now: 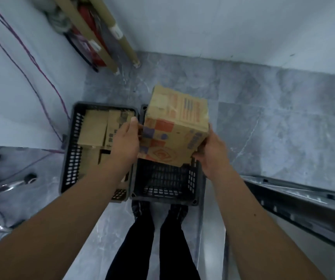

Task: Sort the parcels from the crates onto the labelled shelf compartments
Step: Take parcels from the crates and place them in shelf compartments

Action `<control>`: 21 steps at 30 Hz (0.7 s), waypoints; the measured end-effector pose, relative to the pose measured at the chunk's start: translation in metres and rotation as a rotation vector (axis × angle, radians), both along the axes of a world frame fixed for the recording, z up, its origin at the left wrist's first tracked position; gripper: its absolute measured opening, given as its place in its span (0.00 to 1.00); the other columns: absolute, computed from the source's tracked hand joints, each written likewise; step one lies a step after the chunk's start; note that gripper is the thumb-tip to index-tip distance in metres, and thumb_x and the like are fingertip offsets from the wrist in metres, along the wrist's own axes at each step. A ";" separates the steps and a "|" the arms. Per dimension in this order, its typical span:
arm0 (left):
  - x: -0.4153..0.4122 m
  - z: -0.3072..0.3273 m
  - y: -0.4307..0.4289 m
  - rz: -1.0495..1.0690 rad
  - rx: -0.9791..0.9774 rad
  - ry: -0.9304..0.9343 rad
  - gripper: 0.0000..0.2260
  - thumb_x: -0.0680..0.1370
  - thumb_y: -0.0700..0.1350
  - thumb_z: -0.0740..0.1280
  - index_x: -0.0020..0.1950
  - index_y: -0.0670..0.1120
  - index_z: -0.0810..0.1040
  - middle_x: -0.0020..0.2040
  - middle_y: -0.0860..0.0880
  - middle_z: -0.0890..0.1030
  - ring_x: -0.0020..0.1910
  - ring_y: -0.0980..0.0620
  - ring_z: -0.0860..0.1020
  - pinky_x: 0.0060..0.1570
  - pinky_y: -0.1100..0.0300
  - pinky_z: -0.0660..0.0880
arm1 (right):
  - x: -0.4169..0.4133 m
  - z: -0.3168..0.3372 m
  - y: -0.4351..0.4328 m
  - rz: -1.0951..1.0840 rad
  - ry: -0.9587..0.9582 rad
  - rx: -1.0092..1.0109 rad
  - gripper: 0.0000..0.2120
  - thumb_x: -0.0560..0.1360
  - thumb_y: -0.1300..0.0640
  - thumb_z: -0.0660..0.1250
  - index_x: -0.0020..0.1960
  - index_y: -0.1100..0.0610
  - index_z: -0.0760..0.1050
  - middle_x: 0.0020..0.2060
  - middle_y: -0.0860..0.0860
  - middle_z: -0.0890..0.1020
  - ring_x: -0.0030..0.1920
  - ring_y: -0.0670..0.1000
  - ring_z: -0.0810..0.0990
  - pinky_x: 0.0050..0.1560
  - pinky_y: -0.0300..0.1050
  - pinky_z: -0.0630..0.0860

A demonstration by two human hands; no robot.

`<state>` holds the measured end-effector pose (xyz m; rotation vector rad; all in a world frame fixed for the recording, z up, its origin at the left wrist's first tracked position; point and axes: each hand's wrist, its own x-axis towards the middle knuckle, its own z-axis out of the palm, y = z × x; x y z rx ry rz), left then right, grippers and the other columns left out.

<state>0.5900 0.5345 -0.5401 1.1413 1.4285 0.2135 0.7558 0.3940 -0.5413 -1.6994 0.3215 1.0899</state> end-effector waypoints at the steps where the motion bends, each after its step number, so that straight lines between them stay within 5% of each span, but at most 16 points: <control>1: 0.000 0.021 0.004 -0.021 0.014 -0.028 0.30 0.69 0.74 0.58 0.55 0.54 0.83 0.53 0.47 0.87 0.53 0.43 0.86 0.56 0.38 0.83 | 0.002 0.024 0.001 -0.002 -0.010 0.019 0.19 0.84 0.42 0.60 0.55 0.50 0.86 0.52 0.55 0.88 0.54 0.57 0.85 0.53 0.61 0.83; 4: 0.008 0.097 0.010 -0.108 0.093 -0.121 0.17 0.81 0.64 0.64 0.62 0.56 0.82 0.56 0.51 0.87 0.56 0.50 0.85 0.59 0.43 0.82 | 0.008 0.090 0.002 -0.015 -0.056 0.076 0.14 0.84 0.56 0.61 0.49 0.56 0.85 0.46 0.58 0.88 0.47 0.59 0.86 0.51 0.62 0.83; 6: 0.008 0.144 0.013 -0.178 0.125 -0.156 0.10 0.85 0.55 0.64 0.57 0.57 0.84 0.51 0.55 0.88 0.50 0.56 0.86 0.51 0.55 0.84 | 0.009 0.135 0.002 -0.011 -0.084 0.127 0.16 0.84 0.61 0.60 0.46 0.57 0.84 0.40 0.55 0.87 0.41 0.55 0.85 0.45 0.55 0.81; 9: 0.011 0.211 0.021 -0.245 0.159 -0.225 0.11 0.86 0.50 0.64 0.62 0.52 0.85 0.53 0.53 0.88 0.52 0.54 0.86 0.51 0.58 0.81 | 0.016 0.202 0.002 0.053 -0.181 0.217 0.15 0.83 0.64 0.58 0.46 0.62 0.83 0.40 0.56 0.87 0.42 0.54 0.85 0.43 0.49 0.79; 13: 0.015 0.298 0.048 -0.282 0.318 -0.291 0.12 0.85 0.41 0.64 0.67 0.48 0.81 0.51 0.57 0.84 0.42 0.68 0.82 0.40 0.74 0.76 | 0.031 0.295 0.015 0.099 -0.313 0.332 0.15 0.81 0.65 0.60 0.43 0.59 0.83 0.34 0.52 0.84 0.36 0.50 0.83 0.35 0.43 0.78; 17: 0.017 0.377 0.063 -0.297 0.422 -0.349 0.11 0.86 0.40 0.63 0.63 0.47 0.83 0.40 0.60 0.85 0.40 0.61 0.81 0.38 0.67 0.77 | 0.036 0.377 0.029 0.142 -0.396 0.459 0.17 0.79 0.70 0.57 0.46 0.60 0.84 0.33 0.52 0.84 0.34 0.49 0.82 0.32 0.43 0.77; 21: 0.015 0.447 0.069 -0.234 0.524 -0.419 0.09 0.86 0.49 0.63 0.57 0.53 0.83 0.46 0.54 0.86 0.47 0.51 0.81 0.43 0.57 0.77 | 0.033 0.448 0.039 0.169 -0.471 0.560 0.19 0.77 0.70 0.58 0.55 0.60 0.86 0.45 0.55 0.88 0.40 0.50 0.84 0.40 0.44 0.79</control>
